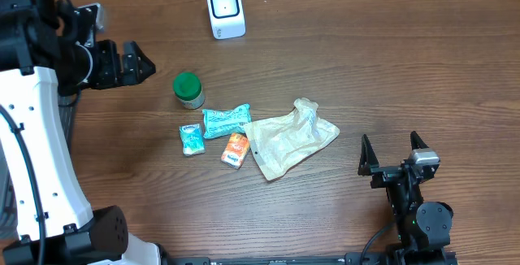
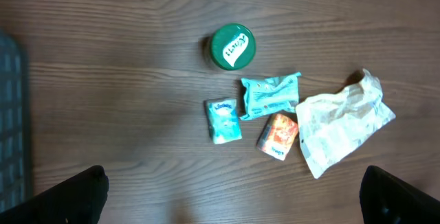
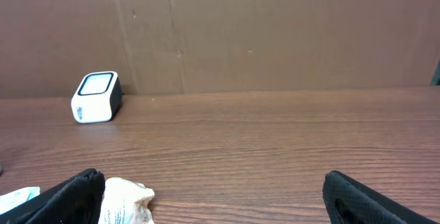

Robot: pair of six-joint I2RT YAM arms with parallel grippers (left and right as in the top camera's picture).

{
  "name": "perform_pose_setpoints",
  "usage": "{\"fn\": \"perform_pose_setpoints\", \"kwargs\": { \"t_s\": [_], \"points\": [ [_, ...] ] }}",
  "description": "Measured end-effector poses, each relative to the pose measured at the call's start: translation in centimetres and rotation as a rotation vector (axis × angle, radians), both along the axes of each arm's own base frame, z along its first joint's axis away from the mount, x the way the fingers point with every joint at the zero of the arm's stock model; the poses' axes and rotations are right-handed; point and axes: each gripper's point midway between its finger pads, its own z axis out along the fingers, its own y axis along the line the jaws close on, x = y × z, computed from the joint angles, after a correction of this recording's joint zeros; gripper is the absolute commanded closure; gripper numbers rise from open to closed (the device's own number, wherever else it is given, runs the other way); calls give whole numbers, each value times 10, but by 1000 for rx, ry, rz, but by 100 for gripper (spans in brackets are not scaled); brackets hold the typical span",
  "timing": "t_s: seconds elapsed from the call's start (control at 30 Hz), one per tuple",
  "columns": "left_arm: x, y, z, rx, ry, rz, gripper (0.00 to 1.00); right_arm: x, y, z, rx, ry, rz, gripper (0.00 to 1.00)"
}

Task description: Scan the item barcode

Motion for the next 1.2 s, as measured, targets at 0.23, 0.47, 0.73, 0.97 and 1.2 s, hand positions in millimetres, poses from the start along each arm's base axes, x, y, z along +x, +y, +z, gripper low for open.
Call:
{"fn": "perform_pose_setpoints", "kwargs": {
  "t_s": [0.23, 0.47, 0.73, 0.97, 1.2],
  "points": [
    [4, -32, -8, -3, 10, -92, 0, 0, 0, 0, 0, -1, -1, 0],
    [10, -92, -4, -6, -48, -266, 1, 0, 1, 2, 1, -8, 6, 0],
    [8, -162, -4, -41, -91, -453, 0, -6, 19, 17, 21, -19, 115, 0],
    [16, -186, -13, -52, -89, -490, 0, -23, 32, 68, 26, 9, 202, 0],
    [22, -192, -34, -66, -14, -455, 0, -25, 42, 112, 32, 151, 257, 0]
  ]
}}
